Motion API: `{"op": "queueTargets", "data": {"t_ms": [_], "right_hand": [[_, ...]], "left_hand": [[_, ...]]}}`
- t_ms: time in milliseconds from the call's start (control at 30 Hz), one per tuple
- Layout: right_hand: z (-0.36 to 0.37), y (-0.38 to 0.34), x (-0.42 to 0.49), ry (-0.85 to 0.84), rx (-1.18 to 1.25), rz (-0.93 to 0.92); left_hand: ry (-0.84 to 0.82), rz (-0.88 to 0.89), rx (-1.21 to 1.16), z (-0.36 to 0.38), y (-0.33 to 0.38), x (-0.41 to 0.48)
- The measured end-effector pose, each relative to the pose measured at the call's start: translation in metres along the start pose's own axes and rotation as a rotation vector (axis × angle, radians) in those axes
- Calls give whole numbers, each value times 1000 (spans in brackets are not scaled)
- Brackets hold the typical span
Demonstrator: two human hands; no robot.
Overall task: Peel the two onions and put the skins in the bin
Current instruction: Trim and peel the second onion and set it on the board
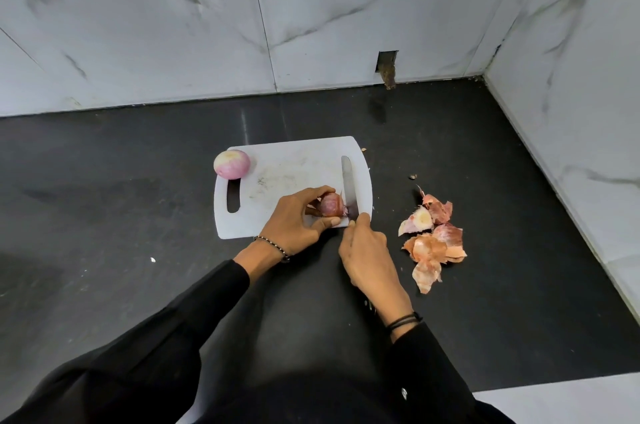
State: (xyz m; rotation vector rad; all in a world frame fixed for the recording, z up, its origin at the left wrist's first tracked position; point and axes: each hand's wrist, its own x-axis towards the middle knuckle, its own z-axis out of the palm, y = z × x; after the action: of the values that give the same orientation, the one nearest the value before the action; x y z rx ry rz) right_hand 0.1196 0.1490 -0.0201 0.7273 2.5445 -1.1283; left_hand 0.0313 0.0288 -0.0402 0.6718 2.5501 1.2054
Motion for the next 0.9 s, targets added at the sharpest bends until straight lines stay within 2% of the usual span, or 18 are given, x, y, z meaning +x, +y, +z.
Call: {"op": "queueTargets", "data": {"t_ms": [100,267,500,633,900], "right_hand": [[0,0,-2,4,13,-9],[-2,5,-6,31,76,6],[1,9,-17,49,135,-39],[7,6,-18,36,163,-1],[9,0,-14,-14,31,33]], "left_hand": [[-66,85,124,-5,2,4],[-148,119,248,-11,5,11],[-174,104,347,-8,12,17],[-200,91,447,-4,23,23],[-204,82,481,1,22,26]]}}
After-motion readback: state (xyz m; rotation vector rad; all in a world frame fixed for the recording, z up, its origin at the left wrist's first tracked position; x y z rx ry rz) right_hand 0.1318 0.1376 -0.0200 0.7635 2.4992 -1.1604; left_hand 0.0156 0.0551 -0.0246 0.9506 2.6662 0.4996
